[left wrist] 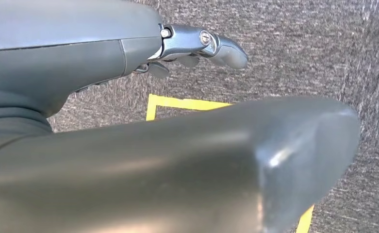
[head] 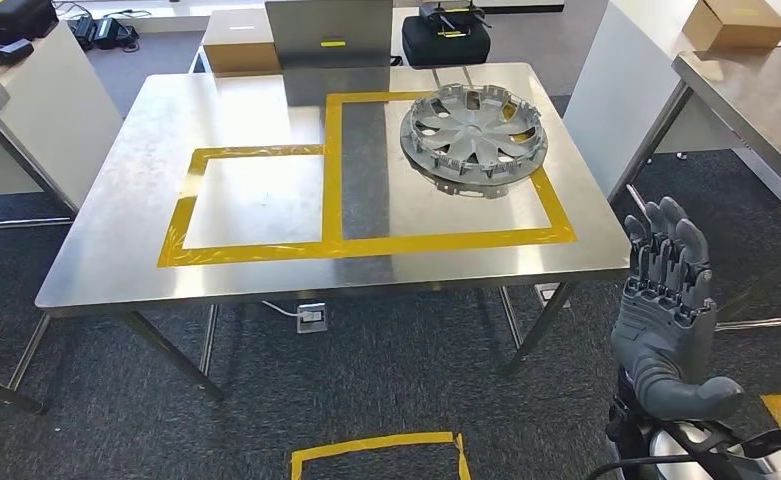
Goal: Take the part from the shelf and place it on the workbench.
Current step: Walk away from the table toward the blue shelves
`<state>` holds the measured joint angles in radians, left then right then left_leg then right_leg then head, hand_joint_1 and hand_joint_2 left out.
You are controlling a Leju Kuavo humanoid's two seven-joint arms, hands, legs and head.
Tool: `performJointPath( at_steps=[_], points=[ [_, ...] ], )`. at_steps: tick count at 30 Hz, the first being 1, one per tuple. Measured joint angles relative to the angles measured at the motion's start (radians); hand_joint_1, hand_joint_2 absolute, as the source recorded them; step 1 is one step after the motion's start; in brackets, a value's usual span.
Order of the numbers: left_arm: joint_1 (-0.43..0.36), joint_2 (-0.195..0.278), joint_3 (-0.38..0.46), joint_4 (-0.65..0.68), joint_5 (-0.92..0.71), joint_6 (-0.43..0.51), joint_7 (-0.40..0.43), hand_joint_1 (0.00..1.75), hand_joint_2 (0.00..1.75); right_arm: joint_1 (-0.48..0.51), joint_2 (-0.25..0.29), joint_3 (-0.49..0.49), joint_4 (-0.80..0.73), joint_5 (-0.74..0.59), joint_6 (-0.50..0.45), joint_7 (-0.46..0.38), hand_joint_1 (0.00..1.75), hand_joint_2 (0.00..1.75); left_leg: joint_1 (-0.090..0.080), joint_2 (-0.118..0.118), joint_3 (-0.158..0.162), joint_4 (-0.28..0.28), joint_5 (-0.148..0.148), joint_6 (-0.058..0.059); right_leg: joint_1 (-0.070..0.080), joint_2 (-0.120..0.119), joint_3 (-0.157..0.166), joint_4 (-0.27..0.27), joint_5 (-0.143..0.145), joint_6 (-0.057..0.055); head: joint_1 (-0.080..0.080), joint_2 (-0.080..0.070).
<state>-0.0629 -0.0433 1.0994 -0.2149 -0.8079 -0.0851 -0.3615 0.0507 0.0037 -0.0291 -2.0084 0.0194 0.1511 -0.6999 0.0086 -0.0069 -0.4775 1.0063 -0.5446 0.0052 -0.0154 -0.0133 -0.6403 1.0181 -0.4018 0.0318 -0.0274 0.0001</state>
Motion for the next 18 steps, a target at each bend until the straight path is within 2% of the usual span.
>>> performJointPath(
  at_steps=[1,2,4,5,6,7,8,9,10,11,12,13,15,16,17,18],
  points=[
    [-0.001,0.0,0.0,0.0,-0.001,0.0,0.0,0.0,0.0,0.0,0.0,0.0,0.0,-0.001,0.002,0.0,0.0,0.0,0.001,0.002,-0.011,0.0,0.011,0.01,-0.001,0.002,-0.01,0.019,-0.024,0.006,0.003,0.0],
    [-0.001,0.001,0.0,0.0,-0.002,0.0,0.0,0.0,0.0,0.001,0.0,0.0,0.001,-0.003,0.005,0.0,0.0,0.0,0.002,0.004,-0.025,-0.001,0.023,0.018,-0.002,0.003,-0.025,0.056,-0.065,0.01,0.006,0.0],
    [-0.002,0.002,0.0,-0.001,-0.004,0.0,0.0,0.0,0.0,0.001,0.0,0.0,0.005,-0.008,0.013,0.001,0.0,0.0,-0.001,0.005,-0.054,0.0,0.045,0.026,-0.002,0.005,-0.059,0.178,-0.164,0.015,0.012,0.0],
    [-0.002,0.003,0.0,-0.001,-0.005,0.0,0.0,0.0,0.0,0.002,0.0,0.0,0.009,-0.011,0.018,0.001,0.0,0.0,-0.004,0.005,-0.068,0.001,0.057,0.028,-0.001,0.005,-0.069,0.236,-0.19,0.015,0.013,0.0],
    [-0.002,0.003,0.0,-0.001,-0.006,0.0,0.0,0.0,0.0,0.004,0.0,0.0,0.013,-0.013,0.022,0.001,0.0,0.0,-0.007,0.005,-0.083,0.003,0.069,0.029,0.0,0.005,-0.067,0.271,-0.193,0.013,0.014,0.0],
    [-0.002,0.003,0.0,-0.001,-0.007,0.0,0.001,0.0,0.0,0.005,0.001,0.0,0.019,-0.015,0.027,0.001,0.0,0.0,-0.011,0.005,-0.098,0.004,0.08,0.03,0.002,0.006,-0.048,0.271,-0.175,0.008,0.015,0.0],
    [-0.001,0.003,0.0,-0.001,-0.008,0.0,0.002,0.0,0.0,0.007,0.001,0.0,0.025,-0.017,0.03,0.001,0.0,0.0,-0.015,0.005,-0.111,0.005,0.09,0.031,0.006,0.006,-0.01,0.233,-0.148,-0.001,0.015,0.0],
    [-0.002,0.002,0.0,-0.001,-0.008,0.0,0.002,0.0,0.0,0.008,0.001,0.0,0.032,-0.019,0.032,0.001,0.0,0.0,-0.017,0.004,-0.121,0.005,0.099,0.031,0.012,0.008,0.042,0.166,-0.128,-0.014,0.015,0.0],
    [-0.002,-0.001,0.001,-0.001,-0.008,0.0,0.002,0.0,0.0,0.011,0.002,0.001,0.038,-0.021,0.034,0.001,0.0,0.0,-0.019,0.003,-0.129,0.006,0.108,0.029,0.018,0.008,0.098,0.084,-0.124,-0.028,0.015,0.0],
    [-0.002,-0.003,0.001,-0.001,-0.008,0.0,0.002,0.0,0.0,0.013,0.003,0.001,0.044,-0.023,0.034,0.0,0.0,0.0,-0.018,0.003,-0.133,0.005,0.117,0.026,0.025,0.008,0.14,0.02,-0.126,-0.037,0.015,0.0],
    [-0.002,-0.005,0.002,-0.001,-0.008,0.0,0.002,0.0,0.0,0.016,0.004,0.001,0.05,-0.025,0.035,0.0,0.0,0.0,-0.015,0.003,-0.136,0.003,0.125,0.02,0.031,0.009,0.165,-0.023,-0.132,-0.045,0.016,0.0],
    [-0.002,-0.006,0.004,-0.001,-0.008,0.0,0.002,0.0,0.0,0.02,0.004,0.001,0.059,-0.027,0.035,0.0,0.0,0.0,-0.012,0.003,-0.138,0.0,0.134,0.013,0.035,0.008,0.173,-0.043,-0.134,-0.048,0.018,0.0],
    [-0.001,-0.006,0.01,-0.001,-0.008,0.0,0.002,0.0,0.0,0.03,0.007,0.001,0.084,-0.029,0.038,0.001,0.0,0.0,-0.009,0.002,-0.142,-0.003,0.141,0.002,0.034,0.007,0.165,-0.056,-0.112,-0.055,0.023,0.0],
    [-0.001,-0.007,0.013,-0.001,-0.009,0.0,0.002,0.0,0.0,0.036,0.011,0.001,0.098,-0.029,0.042,0.001,0.0,0.0,-0.01,0.002,-0.149,0.007,0.125,-0.003,0.031,0.005,0.157,-0.063,-0.099,-0.058,0.024,0.0],
    [0.0,-0.008,0.015,0.0,-0.009,0.0,0.002,0.0,0.0,0.044,0.015,0.001,0.115,-0.028,0.046,0.001,0.0,0.0,-0.009,0.002,-0.159,0.034,0.09,-0.008,0.027,0.003,0.148,-0.069,-0.085,-0.06,0.022,0.0],
    [0.001,-0.008,0.018,0.0,-0.01,0.0,0.002,0.0,0.0,0.052,0.019,0.0,0.133,-0.028,0.05,0.001,0.0,0.0,-0.006,0.002,-0.173,0.082,0.04,-0.014,0.024,0.002,0.136,-0.071,-0.074,-0.061,0.02,0.0]
  ],
)
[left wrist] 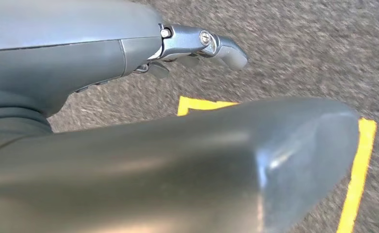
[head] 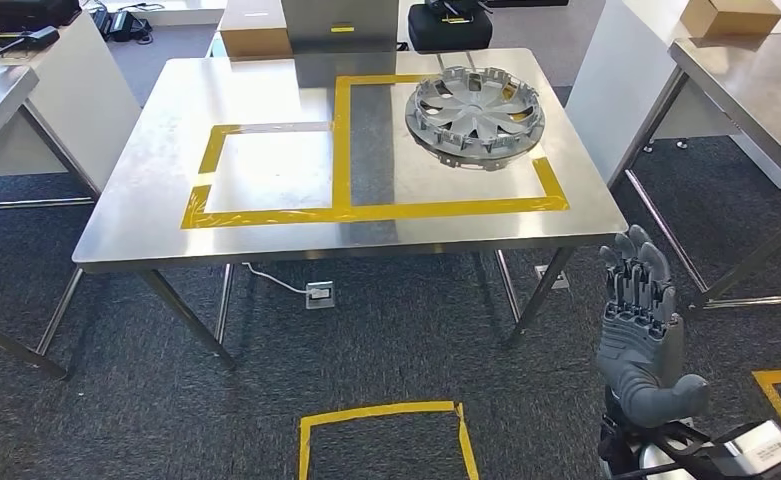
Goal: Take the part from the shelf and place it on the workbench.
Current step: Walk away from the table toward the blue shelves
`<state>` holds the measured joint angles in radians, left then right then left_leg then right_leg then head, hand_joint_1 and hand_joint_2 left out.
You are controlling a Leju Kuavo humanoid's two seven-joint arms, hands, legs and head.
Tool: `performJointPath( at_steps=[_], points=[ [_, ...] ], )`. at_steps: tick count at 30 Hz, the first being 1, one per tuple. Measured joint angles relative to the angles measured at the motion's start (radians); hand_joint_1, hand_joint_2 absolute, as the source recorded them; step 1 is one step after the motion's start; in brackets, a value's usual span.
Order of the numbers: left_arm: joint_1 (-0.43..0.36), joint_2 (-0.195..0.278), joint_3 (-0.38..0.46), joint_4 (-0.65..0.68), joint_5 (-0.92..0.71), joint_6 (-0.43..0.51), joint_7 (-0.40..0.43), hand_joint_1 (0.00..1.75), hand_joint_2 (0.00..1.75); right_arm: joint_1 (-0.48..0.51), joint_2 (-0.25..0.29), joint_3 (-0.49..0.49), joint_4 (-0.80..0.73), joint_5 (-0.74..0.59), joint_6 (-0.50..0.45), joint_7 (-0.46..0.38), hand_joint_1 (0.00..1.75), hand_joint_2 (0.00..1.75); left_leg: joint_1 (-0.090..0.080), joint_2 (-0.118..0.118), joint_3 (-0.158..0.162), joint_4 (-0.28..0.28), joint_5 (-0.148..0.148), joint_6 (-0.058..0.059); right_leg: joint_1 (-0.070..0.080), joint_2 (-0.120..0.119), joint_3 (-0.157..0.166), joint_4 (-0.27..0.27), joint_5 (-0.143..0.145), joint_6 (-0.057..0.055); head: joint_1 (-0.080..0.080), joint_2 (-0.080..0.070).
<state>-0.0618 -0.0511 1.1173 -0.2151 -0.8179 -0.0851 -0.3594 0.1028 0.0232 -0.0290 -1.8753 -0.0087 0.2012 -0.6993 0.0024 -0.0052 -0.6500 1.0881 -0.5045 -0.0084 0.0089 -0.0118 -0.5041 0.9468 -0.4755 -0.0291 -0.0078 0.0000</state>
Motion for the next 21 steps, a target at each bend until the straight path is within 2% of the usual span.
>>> performJointPath(
  at_steps=[1,2,3,4,5,6,7,8,9,10,12,13,14,16,17,18,19,20,21],
  points=[
    [0.001,0.0,0.002,0.0,-0.001,0.0,0.0,0.0,0.0,0.009,0.004,-0.001,0.021,0.0,0.004,0.0,0.0,0.0,0.003,0.0,-0.015,0.061,-0.049,-0.006,-0.002,-0.001,-0.014,0.0,0.01,0.0,-0.002,0.0],
    [0.001,0.001,0.004,0.0,-0.003,0.0,0.0,0.0,0.0,0.02,0.009,-0.002,0.044,0.0,0.007,0.001,0.0,0.0,0.006,0.0,-0.025,0.12,-0.081,-0.012,-0.003,-0.002,-0.028,0.002,0.02,0.002,-0.003,0.0],
    [0.001,0.002,0.006,0.0,-0.005,0.0,0.0,0.0,0.0,0.03,0.013,-0.005,0.067,0.0,0.01,0.002,0.0,0.0,0.008,0.0,-0.026,0.163,-0.089,-0.018,-0.006,-0.003,-0.043,0.005,0.03,0.005,-0.003,0.0],
    [0.002,0.002,0.006,0.0,-0.006,0.0,0.0,0.0,0.0,0.039,0.018,-0.009,0.089,0.001,0.014,0.002,0.0,0.0,0.011,0.001,-0.014,0.177,-0.072,-0.024,-0.01,-0.005,-0.06,0.011,0.039,0.01,-0.003,0.0],
    [0.002,0.003,0.007,0.0,-0.007,0.0,0.0,0.0,0.0,0.046,0.022,-0.014,0.11,0.001,0.016,0.002,0.0,0.0,0.015,0.001,0.014,0.156,-0.041,-0.031,-0.015,-0.006,-0.078,0.019,0.047,0.016,-0.004,0.0],
    [0.002,0.003,0.007,0.0,-0.008,0.0,-0.001,0.0,0.0,0.052,0.026,-0.019,0.13,0.001,0.018,0.004,0.0,0.0,0.021,0.001,0.056,0.103,-0.017,-0.039,-0.02,-0.006,-0.096,0.03,0.054,0.022,-0.004,0.0],
    [0.002,0.003,0.007,-0.001,-0.009,0.0,-0.002,0.0,0.0,0.057,0.028,-0.024,0.15,0.001,0.019,0.009,0.0,0.0,0.022,0.0,0.103,0.036,-0.012,-0.045,-0.023,-0.006,-0.113,0.043,0.059,0.029,-0.007,0.0],
    [0.001,0.003,0.007,-0.001,-0.011,0.0,-0.002,0.0,0.0,0.061,0.029,-0.03,0.171,0.001,0.022,0.014,0.0,0.0,0.022,-0.002,0.14,-0.02,-0.019,-0.042,-0.024,-0.006,-0.125,0.053,0.064,0.035,-0.009,0.0],
    [0.002,0.003,0.007,-0.001,-0.014,0.0,-0.003,0.0,0.0,0.064,0.029,-0.035,0.195,0.001,0.027,0.018,0.0,0.0,0.02,-0.003,0.161,-0.059,-0.034,-0.036,-0.023,-0.005,-0.132,0.06,0.069,0.041,-0.01,0.0],
    [0.002,0.003,0.007,-0.001,-0.016,0.0,-0.003,0.0,0.0,0.067,0.03,-0.041,0.221,0.003,0.032,0.021,0.0,0.0,0.016,-0.005,0.167,-0.072,-0.044,-0.025,-0.022,-0.004,-0.135,0.063,0.076,0.047,-0.01,0.0],
    [0.004,0.003,0.007,-0.002,-0.02,0.0,-0.003,0.0,0.0,0.069,0.032,-0.05,0.276,0.008,0.045,0.027,0.0,0.0,0.016,-0.004,0.154,-0.07,-0.037,-0.002,-0.024,-0.002,-0.138,0.064,0.083,0.059,-0.007,0.0],
    [0.004,0.003,0.008,-0.002,-0.02,0.0,-0.003,0.0,0.0,0.069,0.033,-0.053,0.307,0.013,0.051,0.035,0.0,0.0,0.016,-0.002,0.148,-0.069,-0.03,0.009,-0.025,-0.001,-0.143,0.075,0.068,0.064,-0.006,0.0],
    [0.004,0.004,0.008,-0.002,-0.021,0.0,-0.004,0.0,0.0,0.067,0.033,-0.057,0.343,0.02,0.055,0.045,0.0,0.0,0.016,0.0,0.139,-0.07,-0.021,0.019,-0.026,0.0,-0.153,0.104,0.037,0.069,-0.004,0.0],
    [0.003,0.004,0.008,-0.003,-0.024,0.0,-0.006,0.0,0.0,0.057,0.033,-0.064,0.443,0.045,0.056,0.051,0.0,0.0,0.014,0.001,0.117,-0.07,-0.002,0.031,-0.026,0.002,-0.187,0.219,-0.06,0.075,0.002,0.0],
    [0.004,0.004,0.008,-0.003,-0.026,0.0,-0.008,0.0,0.0,0.053,0.033,-0.067,0.499,0.057,0.054,0.046,0.0,0.0,0.011,0.002,0.104,-0.069,0.009,0.034,-0.025,0.002,-0.203,0.285,-0.098,0.076,0.004,0.0],
    [0.005,0.004,0.009,-0.003,-0.027,0.0,-0.008,0.0,0.0,0.05,0.033,-0.07,0.552,0.068,0.051,0.036,0.0,0.0,0.007,0.001,0.089,-0.068,0.019,0.037,-0.025,0.002,-0.209,0.333,-0.115,0.073,0.005,0.0],
    [0.006,0.004,0.01,-0.003,-0.028,0.0,-0.009,0.0,0.0,0.048,0.033,-0.071,0.597,0.075,0.049,0.027,0.0,0.0,0.004,0.001,0.076,-0.067,0.03,0.038,-0.022,0.003,-0.2,0.351,-0.111,0.068,0.006,0.0],
    [0.007,0.004,0.011,-0.003,-0.029,0.0,-0.009,0.0,0.0,0.044,0.033,-0.072,0.632,0.08,0.048,0.021,0.0,0.0,-0.001,0.001,0.063,-0.067,0.039,0.039,-0.018,0.003,-0.173,0.33,-0.089,0.059,0.007,0.0],
    [0.007,0.004,0.012,-0.003,-0.03,0.0,-0.009,0.0,0.0,0.037,0.034,-0.074,0.666,0.086,0.044,0.022,0.0,0.0,-0.005,0.001,0.052,-0.066,0.048,0.039,-0.013,0.004,-0.128,0.277,-0.062,0.047,0.007,0.0]
  ],
)
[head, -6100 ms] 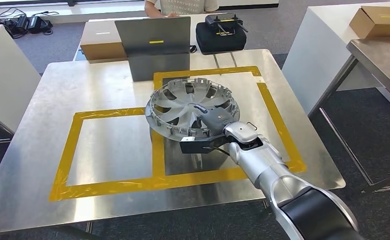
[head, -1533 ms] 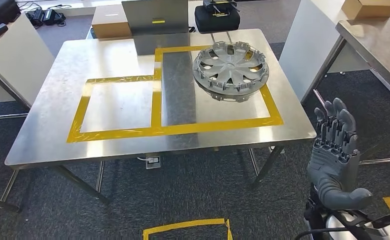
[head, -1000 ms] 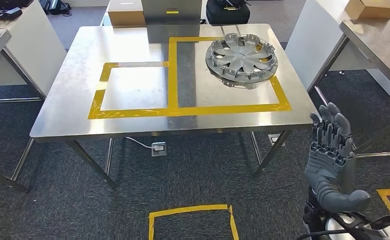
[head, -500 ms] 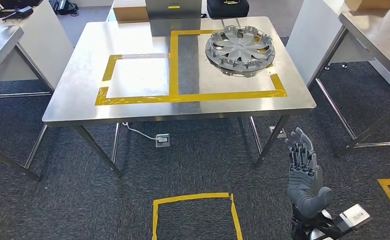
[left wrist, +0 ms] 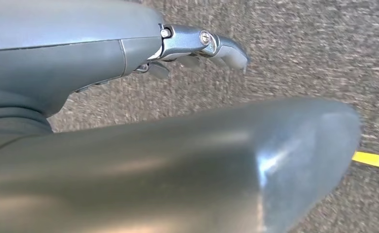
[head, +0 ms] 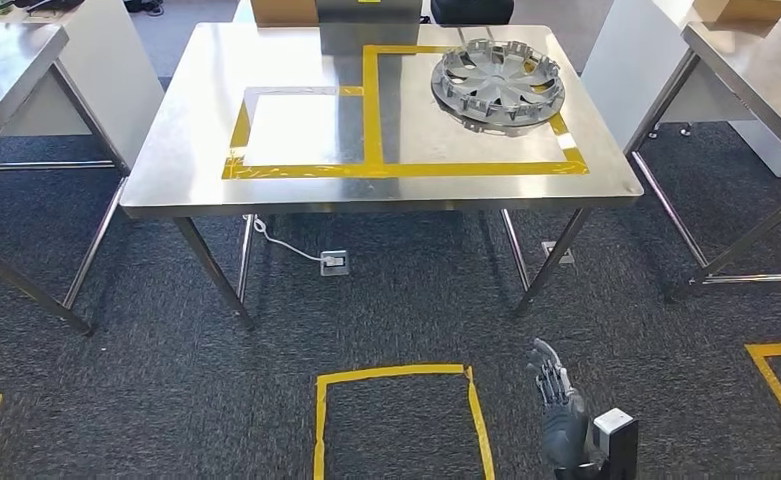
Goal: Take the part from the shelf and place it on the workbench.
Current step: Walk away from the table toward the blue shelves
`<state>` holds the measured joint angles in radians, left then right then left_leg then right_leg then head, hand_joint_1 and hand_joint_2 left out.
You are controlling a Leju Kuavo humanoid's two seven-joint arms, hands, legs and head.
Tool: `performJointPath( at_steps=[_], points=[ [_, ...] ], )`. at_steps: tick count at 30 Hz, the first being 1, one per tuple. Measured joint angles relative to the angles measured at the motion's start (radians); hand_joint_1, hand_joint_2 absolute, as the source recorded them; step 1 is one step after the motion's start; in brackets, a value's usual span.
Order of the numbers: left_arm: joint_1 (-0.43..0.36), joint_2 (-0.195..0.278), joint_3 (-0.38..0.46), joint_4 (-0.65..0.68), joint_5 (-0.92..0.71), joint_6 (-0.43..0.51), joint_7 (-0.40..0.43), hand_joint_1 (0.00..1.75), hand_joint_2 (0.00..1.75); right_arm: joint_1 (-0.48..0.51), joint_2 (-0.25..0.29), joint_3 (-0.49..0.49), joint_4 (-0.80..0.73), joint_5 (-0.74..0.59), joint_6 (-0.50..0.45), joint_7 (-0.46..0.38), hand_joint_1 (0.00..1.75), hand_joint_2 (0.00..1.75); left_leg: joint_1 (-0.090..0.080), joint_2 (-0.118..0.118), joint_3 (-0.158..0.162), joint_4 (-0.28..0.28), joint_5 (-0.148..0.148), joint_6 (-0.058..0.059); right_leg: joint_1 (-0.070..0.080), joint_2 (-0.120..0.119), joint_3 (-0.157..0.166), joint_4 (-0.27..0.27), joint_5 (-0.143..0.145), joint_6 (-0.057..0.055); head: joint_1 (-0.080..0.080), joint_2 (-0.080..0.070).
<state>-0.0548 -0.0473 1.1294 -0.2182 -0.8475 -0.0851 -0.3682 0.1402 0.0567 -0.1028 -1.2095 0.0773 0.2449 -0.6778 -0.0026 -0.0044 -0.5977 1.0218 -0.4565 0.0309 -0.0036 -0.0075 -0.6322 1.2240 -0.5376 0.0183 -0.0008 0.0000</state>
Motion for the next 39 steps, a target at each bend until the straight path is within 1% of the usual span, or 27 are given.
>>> performJointPath(
  at_steps=[1,3,4,5,7,8,9,11,12,13,14,15,16,18,20,22,24,26,27,28,29,30,32,33,34,36,39],
  points=[
    [0.0,-0.002,0.001,0.0,-0.003,0.0,0.0,0.0,0.0,-0.01,0.0,-0.004,0.037,0.009,-0.009,0.004,0.0,0.0,-0.003,0.001,-0.008,0.0,0.008,0.0,0.007,0.001,0.054,-0.076,0.011,-0.018,-0.001,0.0],
    [-0.001,-0.004,0.002,0.0,-0.01,0.0,-0.002,0.0,0.0,-0.038,0.001,-0.018,0.133,0.042,-0.042,0.006,0.0,0.0,-0.001,0.003,-0.015,-0.003,0.025,-0.007,0.02,0.003,0.137,-0.205,0.01,-0.04,-0.004,0.0],
    [-0.002,-0.005,0.002,0.0,-0.016,0.0,-0.003,0.0,0.0,-0.055,0.001,-0.028,0.2,0.062,-0.066,0.001,0.0,0.0,0.003,0.004,-0.015,-0.006,0.033,-0.013,0.025,0.004,0.154,-0.238,0.004,-0.047,-0.004,0.0],
    [-0.002,-0.004,0.002,0.0,-0.02,0.0,-0.004,0.0,0.0,-0.071,0.0,-0.038,0.27,0.081,-0.089,-0.004,0.0,0.0,0.006,0.004,-0.015,-0.011,0.042,-0.02,0.029,0.004,0.158,-0.249,0.011,-0.048,-0.004,0.0],
    [0.0,-0.004,0.003,0.001,-0.03,0.0,-0.008,0.0,0.0,-0.102,-0.004,-0.055,0.428,0.109,-0.129,0.002,0.0,0.0,0.007,0.003,-0.019,-0.01,0.04,-0.03,0.024,0.001,0.151,-0.268,0.036,-0.052,-0.001,0.0],
    [0.001,-0.004,0.003,0.002,-0.034,0.0,-0.01,0.0,0.0,-0.113,-0.006,-0.062,0.503,0.119,-0.144,0.022,0.0,0.0,0.006,0.002,-0.027,0.007,0.014,-0.034,0.02,-0.001,0.143,-0.277,0.05,-0.053,-0.002,0.0],
    [0.002,-0.004,0.004,0.002,-0.039,-0.001,-0.011,0.0,0.0,-0.12,-0.007,-0.069,0.577,0.126,-0.156,0.053,0.0,0.0,0.006,0.002,-0.037,0.043,-0.029,-0.038,0.016,-0.003,0.133,-0.283,0.064,-0.052,-0.005,0.0],
    [0.002,-0.003,0.004,0.003,-0.048,-0.002,-0.012,0.0,0.0,-0.126,-0.008,-0.08,0.699,0.133,-0.166,0.146,0.0,0.0,0.01,0.002,-0.062,0.158,-0.126,-0.047,0.015,-0.006,0.105,-0.28,0.085,-0.05,-0.01,0.0],
    [0.002,-0.002,0.004,0.003,-0.052,-0.005,-0.013,0.0,0.0,-0.125,-0.008,-0.085,0.746,0.133,-0.162,0.204,0.0,0.0,0.011,0.002,-0.068,0.212,-0.148,-0.052,0.014,-0.008,0.089,-0.276,0.094,-0.049,-0.012,0.0],
    [0.002,0.0,0.004,0.003,-0.057,-0.008,-0.014,0.0,0.0,-0.126,-0.008,-0.09,0.788,0.133,-0.155,0.269,0.0,0.0,0.013,0.002,-0.062,0.245,-0.145,-0.057,0.013,-0.01,0.071,-0.27,0.103,-0.046,-0.012,0.0],
    [0.002,0.001,0.004,0.003,-0.061,-0.012,-0.015,0.0,0.0,-0.126,-0.009,-0.095,0.823,0.133,-0.148,0.333,0.0,0.0,0.014,0.002,-0.041,0.245,-0.121,-0.061,0.01,-0.011,0.052,-0.262,0.111,-0.043,-0.012,0.0],
    [0.002,0.002,0.004,0.003,-0.065,-0.016,-0.015,0.0,0.0,-0.126,-0.009,-0.098,0.852,0.133,-0.142,0.397,0.0,0.0,0.016,0.002,-0.004,0.211,-0.09,-0.065,0.006,-0.012,0.033,-0.251,0.119,-0.039,-0.013,0.0],
    [0.0,0.003,0.004,0.004,-0.068,-0.019,-0.015,0.0,0.0,-0.127,-0.009,-0.1,0.876,0.134,-0.14,0.451,0.0,0.0,0.018,0.002,0.043,0.149,-0.078,-0.07,0.003,-0.012,0.015,-0.238,0.125,-0.033,-0.013,0.0],
    [-0.001,0.003,0.004,0.004,-0.073,-0.025,-0.018,0.0,0.0,-0.13,-0.01,-0.103,0.911,0.138,-0.144,0.542,0.0,0.0,0.017,0.0,0.122,0.025,-0.097,-0.065,0.002,-0.01,-0.011,-0.216,0.133,-0.022,-0.016,0.0],
    [0.0,0.003,0.004,0.005,-0.078,-0.028,-0.024,0.0,0.0,-0.133,-0.01,-0.107,0.937,0.141,-0.151,0.615,0.0,0.0,0.011,-0.002,0.14,-0.015,-0.119,-0.044,0.003,-0.007,-0.018,-0.208,0.144,-0.011,-0.015,0.0],
    [0.002,0.003,0.004,0.006,-0.082,-0.031,-0.026,0.0,0.0,-0.134,-0.01,-0.114,0.958,0.14,-0.152,0.672,0.0,0.0,0.012,0.001,0.128,-0.01,-0.109,-0.024,0.0,-0.004,-0.021,-0.202,0.145,0.001,-0.014,0.0],
    [0.002,0.003,0.005,0.007,-0.082,-0.034,-0.021,0.0,0.87,-0.134,-0.01,-0.12,0.974,0.138,-0.153,0.72,0.0,0.87,0.015,0.004,0.112,-0.011,-0.091,-0.01,-0.004,-0.002,-0.046,-0.14,0.091,0.014,-0.011,0.0],
    [0.003,0.003,0.007,0.007,-0.082,-0.033,-0.008,0.0,1.75,-0.135,-0.01,-0.124,0.983,0.137,-0.155,0.75,0.0,1.75,0.014,0.006,0.091,-0.01,-0.074,-0.006,-0.006,-0.001,-0.091,-0.007,-0.001,0.023,-0.006,0.0],
    [0.003,0.003,0.008,0.008,-0.082,-0.032,0.0,0.0,1.75,-0.135,-0.01,-0.125,0.986,0.137,-0.155,0.758,0.0,1.75,0.014,0.006,0.08,-0.009,-0.066,-0.007,-0.006,-0.001,-0.105,0.052,-0.034,0.024,-0.006,0.0],
    [0.004,0.003,0.009,0.008,-0.084,-0.03,0.005,0.0,1.75,-0.135,-0.01,-0.126,0.989,0.138,-0.155,0.763,0.0,1.75,0.014,0.006,0.07,-0.008,-0.059,-0.008,-0.006,-0.001,-0.102,0.08,-0.05,0.024,-0.005,0.0],
    [0.004,0.003,0.01,0.008,-0.086,-0.029,0.01,0.0,1.75,-0.135,-0.01,-0.126,0.991,0.14,-0.156,0.766,0.0,1.75,0.014,0.006,0.062,-0.007,-0.053,-0.01,-0.006,-0.001,-0.077,0.066,-0.046,0.022,-0.005,0.0],
    [0.003,0.002,0.01,0.009,-0.089,-0.029,0.015,0.0,1.75,-0.135,-0.01,-0.126,0.993,0.141,-0.157,0.768,0.0,1.31,0.014,0.006,0.057,-0.007,-0.048,-0.013,-0.006,-0.001,-0.03,0.011,-0.028,0.018,-0.005,0.0],
    [0.002,0.001,0.01,0.011,-0.09,-0.03,0.029,0.0,1.75,-0.139,-0.01,-0.127,0.995,0.142,-0.164,0.774,0.0,0.44,0.013,0.006,0.052,-0.006,-0.039,-0.02,-0.002,0.0,0.077,-0.144,0.009,0.008,-0.004,0.0],
    [0.001,0.001,0.01,0.012,-0.089,-0.031,0.037,0.0,1.75,-0.142,-0.01,-0.128,0.995,0.143,-0.167,0.779,0.0,0.44,0.012,0.007,0.051,-0.006,-0.035,-0.026,0.001,0.0,0.11,-0.197,0.02,0.002,-0.004,0.0],
    [0.0,0.0,0.011,0.013,-0.087,-0.034,0.045,0.0,1.75,-0.143,-0.01,-0.13,0.996,0.143,-0.168,0.782,0.0,0.87,0.011,0.007,0.051,-0.007,-0.031,-0.031,0.004,0.0,0.123,-0.223,0.022,-0.003,-0.004,0.0],
    [-0.001,0.0,0.012,0.013,-0.083,-0.039,0.059,0.0,1.75,-0.144,-0.01,-0.133,0.997,0.143,-0.169,0.787,0.0,1.75,0.011,0.008,0.049,-0.01,-0.026,-0.041,0.007,0.0,0.119,-0.229,0.029,-0.012,-0.004,0.0],
    [-0.002,-0.002,0.016,0.014,-0.049,-0.043,0.088,0.0,1.75,-0.145,-0.01,-0.138,1.0,0.132,-0.171,0.783,0.0,1.75,0.009,0.009,0.047,-0.021,-0.021,-0.006,0.005,0.0,0.116,-0.24,0.043,-0.014,-0.008,0.0]
  ],
)
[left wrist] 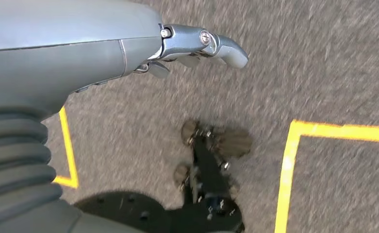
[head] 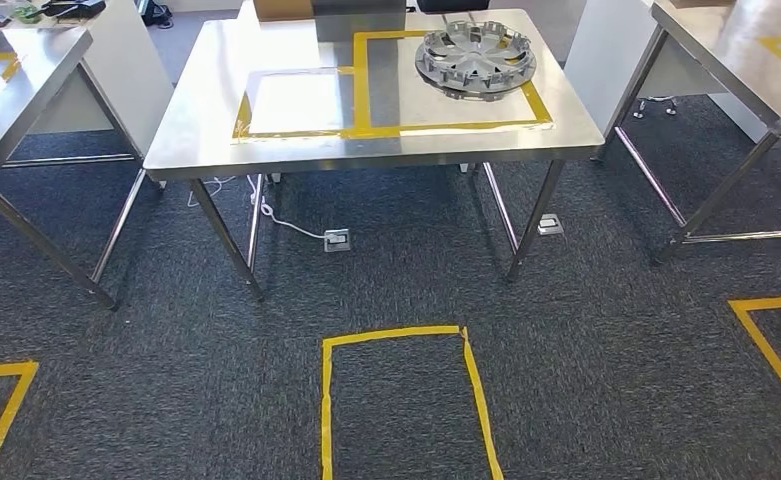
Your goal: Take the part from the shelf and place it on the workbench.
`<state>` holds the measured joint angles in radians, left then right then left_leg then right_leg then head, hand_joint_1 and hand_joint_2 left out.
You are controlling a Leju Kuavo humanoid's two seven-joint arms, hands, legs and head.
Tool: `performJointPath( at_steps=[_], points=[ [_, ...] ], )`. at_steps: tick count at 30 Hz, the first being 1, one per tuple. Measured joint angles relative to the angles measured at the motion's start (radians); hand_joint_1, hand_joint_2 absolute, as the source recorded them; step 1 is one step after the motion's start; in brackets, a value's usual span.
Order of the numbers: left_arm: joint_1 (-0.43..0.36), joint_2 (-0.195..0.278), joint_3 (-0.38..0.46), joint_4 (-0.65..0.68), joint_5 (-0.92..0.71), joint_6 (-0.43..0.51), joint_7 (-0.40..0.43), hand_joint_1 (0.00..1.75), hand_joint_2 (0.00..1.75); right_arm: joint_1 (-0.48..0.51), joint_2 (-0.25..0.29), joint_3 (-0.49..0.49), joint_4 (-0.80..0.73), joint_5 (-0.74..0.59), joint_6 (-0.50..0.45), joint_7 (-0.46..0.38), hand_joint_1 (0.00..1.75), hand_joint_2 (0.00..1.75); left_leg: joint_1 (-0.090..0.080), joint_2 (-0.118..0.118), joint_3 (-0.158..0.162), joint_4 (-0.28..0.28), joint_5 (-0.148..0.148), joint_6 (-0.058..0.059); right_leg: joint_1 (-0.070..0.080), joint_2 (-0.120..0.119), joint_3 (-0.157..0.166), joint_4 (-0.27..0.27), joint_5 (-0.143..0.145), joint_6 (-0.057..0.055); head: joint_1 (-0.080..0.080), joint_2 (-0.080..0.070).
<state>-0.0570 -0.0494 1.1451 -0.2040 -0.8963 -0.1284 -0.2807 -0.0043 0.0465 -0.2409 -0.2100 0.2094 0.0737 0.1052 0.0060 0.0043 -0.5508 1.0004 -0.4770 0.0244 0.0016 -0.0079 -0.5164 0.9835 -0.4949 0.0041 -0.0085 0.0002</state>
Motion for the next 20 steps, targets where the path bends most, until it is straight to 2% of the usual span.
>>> performJointPath(
  at_steps=[1,4,6,9,15,19,20],
  points=[
    [-0.001,-0.001,0.002,0.0,0.049,0.01,0.032,0.0,1.75,0.0,0.0,-0.002,0.0,-0.021,-0.008,-0.011,0.0,1.75,0.0,0.0,-0.001,-0.004,0.004,0.009,0.002,0.0,-0.002,0.0,0.003,-0.001,-0.002,0.0],
    [-0.001,-0.003,0.008,0.001,0.377,0.058,0.146,0.0,1.75,0.0,0.0,-0.005,0.001,-0.104,-0.037,-0.054,0.0,1.75,0.004,0.0,-0.002,-0.01,0.015,-0.01,0.006,0.0,-0.008,0.002,0.006,-0.01,-0.004,0.0],
    [-0.001,-0.004,0.011,0.002,0.561,0.063,0.157,0.0,1.75,-0.001,-0.001,-0.007,0.002,-0.113,-0.041,-0.058,0.0,1.75,0.006,-0.001,-0.002,-0.012,0.021,-0.024,0.007,-0.001,-0.012,0.004,0.007,-0.013,-0.004,0.0],
    [-0.001,-0.006,0.013,0.002,0.532,0.052,0.14,0.0,1.75,-0.002,-0.002,-0.009,0.002,-0.099,-0.038,-0.052,0.0,1.75,0.008,-0.002,-0.005,-0.014,0.025,-0.039,0.009,-0.002,-0.014,0.007,0.008,-0.016,-0.004,0.0],
    [-0.003,-0.015,0.025,0.003,0.323,0.02,0.095,0.0,1.75,-0.002,-0.002,-0.012,0.003,-0.063,-0.034,-0.039,0.0,1.75,0.008,-0.001,-0.006,-0.013,0.027,-0.045,0.009,-0.001,-0.016,0.008,0.01,-0.018,-0.004,0.0],
    [-0.004,-0.019,0.029,0.004,0.207,-0.005,0.05,0.0,0.0,-0.002,-0.002,-0.012,0.003,-0.031,-0.032,-0.031,0.0,0.0,0.008,-0.001,-0.007,-0.011,0.028,-0.045,0.008,-0.001,-0.017,0.008,0.012,-0.016,-0.004,0.0],
    [-0.004,-0.019,0.029,0.005,0.194,-0.008,0.045,0.0,0.0,-0.002,-0.002,-0.012,0.003,-0.028,-0.032,-0.032,0.0,0.0,0.008,-0.001,-0.008,-0.011,0.028,-0.045,0.008,-0.001,-0.017,0.008,0.012,-0.016,-0.004,0.0]
  ],
)
